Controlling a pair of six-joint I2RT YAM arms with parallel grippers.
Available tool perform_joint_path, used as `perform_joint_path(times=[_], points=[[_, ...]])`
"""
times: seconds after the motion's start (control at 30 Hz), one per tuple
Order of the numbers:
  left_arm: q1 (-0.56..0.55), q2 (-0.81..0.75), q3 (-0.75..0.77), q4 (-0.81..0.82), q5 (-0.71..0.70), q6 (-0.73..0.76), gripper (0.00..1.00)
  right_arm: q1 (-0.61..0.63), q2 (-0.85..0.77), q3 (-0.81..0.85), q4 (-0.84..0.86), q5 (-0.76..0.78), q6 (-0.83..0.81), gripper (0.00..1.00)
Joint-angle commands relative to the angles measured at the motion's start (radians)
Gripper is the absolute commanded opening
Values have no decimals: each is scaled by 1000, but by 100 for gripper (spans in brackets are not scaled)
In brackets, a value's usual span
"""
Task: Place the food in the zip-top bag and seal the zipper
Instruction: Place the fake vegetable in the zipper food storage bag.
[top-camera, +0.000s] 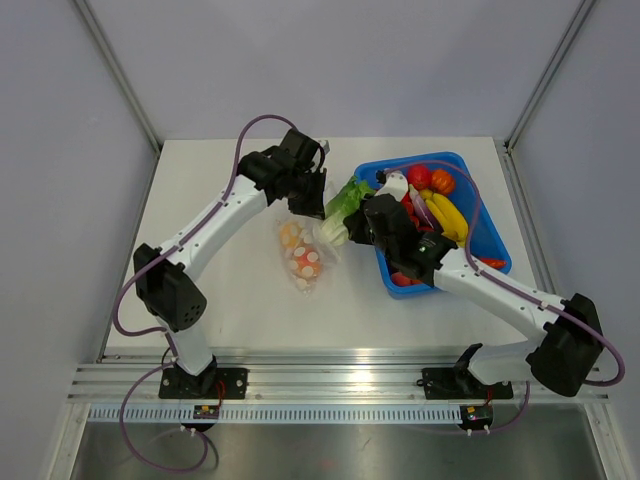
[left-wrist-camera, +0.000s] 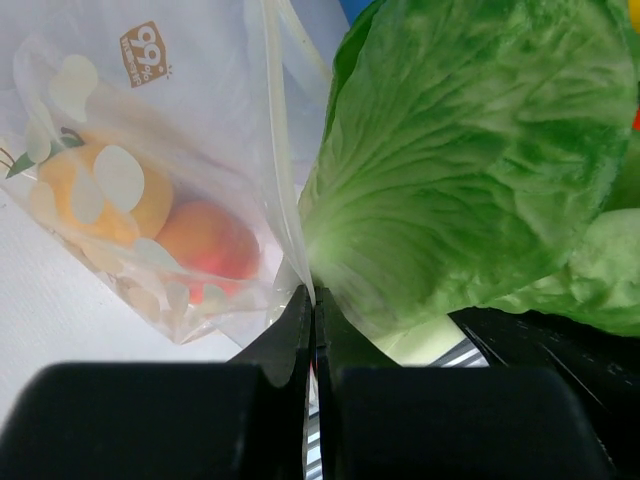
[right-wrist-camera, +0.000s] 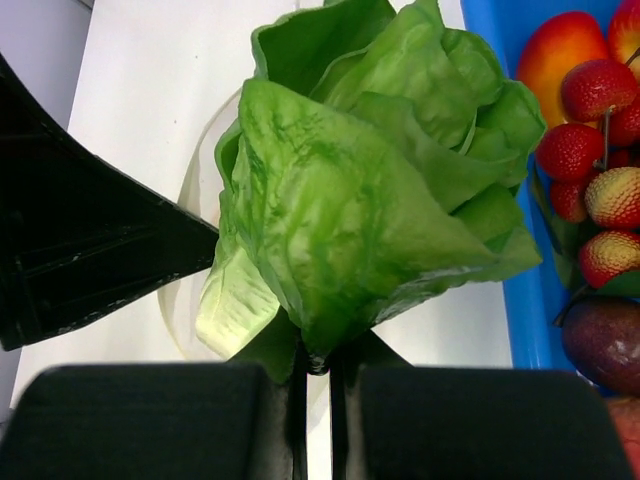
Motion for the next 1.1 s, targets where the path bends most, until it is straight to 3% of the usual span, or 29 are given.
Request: perform_joint_path(times=[0.0,0.27,0.43,0.67,0.87,1.07], points=[[-5,-36,40,-2,39,27,0,12,4,62,149,32,-16,0],[-3,-62,47,1,53,38,0,32,121,47,75,-30,-33,0],[-3,-66,50,3,68,42,0,32,125,48,-52,88,-41,0],[-6,-61,48,9,127,58,0,34,-8,84,-125,284,-27,0],[-14,-47,54,10,156,61,0,35,-96,93,-29,173,-53,0],[-17,-44,67,6,157,64,0,43,-44,97,17,107,-41,0]])
